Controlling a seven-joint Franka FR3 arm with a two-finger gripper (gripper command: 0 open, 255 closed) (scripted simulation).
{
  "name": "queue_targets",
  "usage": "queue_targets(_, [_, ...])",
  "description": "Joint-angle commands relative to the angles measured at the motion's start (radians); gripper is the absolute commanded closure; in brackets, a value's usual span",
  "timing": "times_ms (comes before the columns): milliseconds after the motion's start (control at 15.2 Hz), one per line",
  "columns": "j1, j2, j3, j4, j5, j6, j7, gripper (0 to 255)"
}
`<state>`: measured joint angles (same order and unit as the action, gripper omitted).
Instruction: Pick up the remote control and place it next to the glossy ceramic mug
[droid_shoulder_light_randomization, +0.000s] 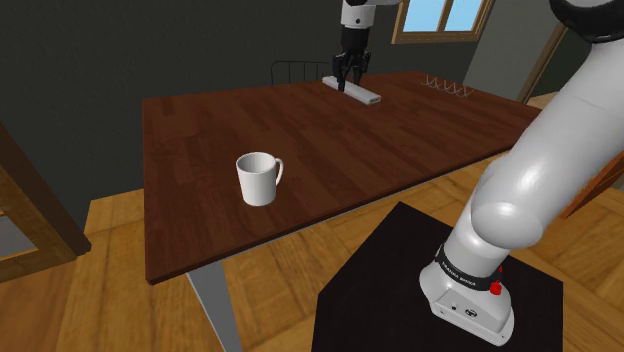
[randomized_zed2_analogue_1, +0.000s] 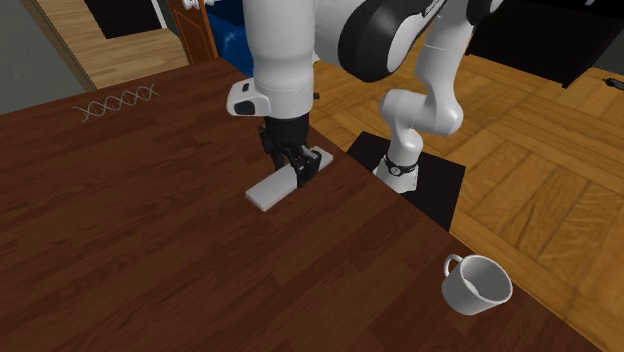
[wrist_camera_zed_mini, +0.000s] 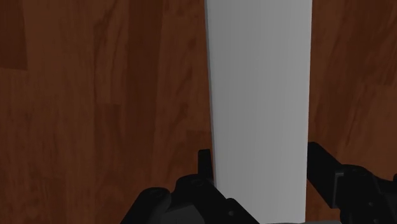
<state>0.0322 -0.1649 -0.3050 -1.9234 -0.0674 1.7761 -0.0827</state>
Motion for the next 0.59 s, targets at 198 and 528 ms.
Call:
queue_targets(198, [0.051,-0.025,0.076,-0.028,0.005,-0.001,0.128,255])
queue_targets(528, [0.102,-0.025,0.150,-0.031,0.018,-0.004,0.249,255])
